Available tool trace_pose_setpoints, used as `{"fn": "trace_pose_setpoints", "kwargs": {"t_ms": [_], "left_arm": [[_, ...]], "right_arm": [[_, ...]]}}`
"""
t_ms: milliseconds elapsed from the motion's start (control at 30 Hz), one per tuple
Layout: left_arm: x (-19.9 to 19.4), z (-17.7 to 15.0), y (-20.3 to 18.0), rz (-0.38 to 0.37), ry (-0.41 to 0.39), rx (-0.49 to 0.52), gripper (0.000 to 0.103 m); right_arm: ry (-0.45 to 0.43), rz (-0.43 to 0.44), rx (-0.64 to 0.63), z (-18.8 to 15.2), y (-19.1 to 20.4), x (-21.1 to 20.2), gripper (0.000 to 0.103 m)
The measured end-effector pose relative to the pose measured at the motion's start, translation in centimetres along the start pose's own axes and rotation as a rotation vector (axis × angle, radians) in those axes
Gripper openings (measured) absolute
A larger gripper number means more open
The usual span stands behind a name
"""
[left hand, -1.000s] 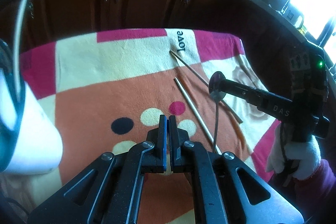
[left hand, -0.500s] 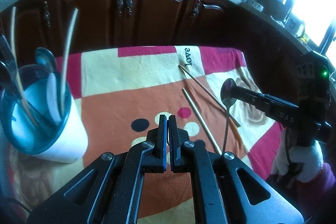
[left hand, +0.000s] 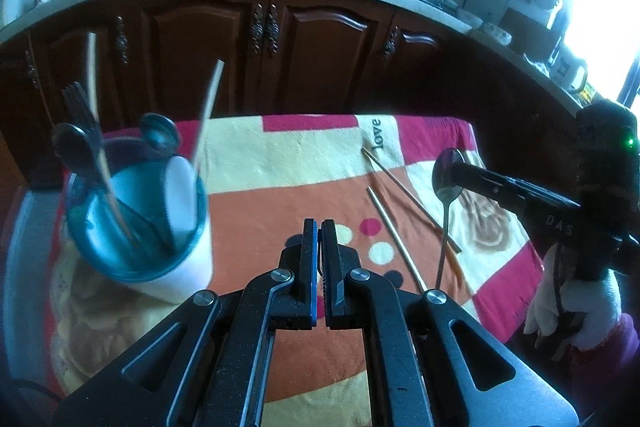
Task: Organize utensils
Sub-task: 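Lift the fork and spoon and carry them toward the white holder, then lower the fork and spoon into the white holder and open both grippers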
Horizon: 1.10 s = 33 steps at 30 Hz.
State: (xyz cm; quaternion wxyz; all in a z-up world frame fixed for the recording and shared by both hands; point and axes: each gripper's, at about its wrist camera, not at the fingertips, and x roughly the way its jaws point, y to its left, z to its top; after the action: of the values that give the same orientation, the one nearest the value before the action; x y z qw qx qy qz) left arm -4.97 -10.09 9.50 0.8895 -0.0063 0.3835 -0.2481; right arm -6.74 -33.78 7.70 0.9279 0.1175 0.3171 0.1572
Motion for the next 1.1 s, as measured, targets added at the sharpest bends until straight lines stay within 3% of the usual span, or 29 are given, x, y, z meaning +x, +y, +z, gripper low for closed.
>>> {"fn": "trace_pose_setpoints", "kwargs": {"t_ms": [367,667,933,1100], "left_arm": [[-5.8,2.2,3.4,0.020,-0.080,-0.049,0.000],[-10.9,5.7,8.0,0.152,-0.183,-0.064,0.000],[-10.8,6.1,11.5,0.259,-0.199,-0.081,0.000],[-9.5,5.7,12.8,0.288,-0.178,-0.078,0.000]], "right_arm": [[-0.033,0.050,-0.068,2.3,5.0,0.0,0.002],[-0.095,0.093,-0.112,6.1,10.6,1.0,0.002],[-0.154,0.051,-0.120,8.8,14.0,3.7,0.002],[-0.179,0.019,-0.137,9.9,15.4,6.3,0.002]]}}
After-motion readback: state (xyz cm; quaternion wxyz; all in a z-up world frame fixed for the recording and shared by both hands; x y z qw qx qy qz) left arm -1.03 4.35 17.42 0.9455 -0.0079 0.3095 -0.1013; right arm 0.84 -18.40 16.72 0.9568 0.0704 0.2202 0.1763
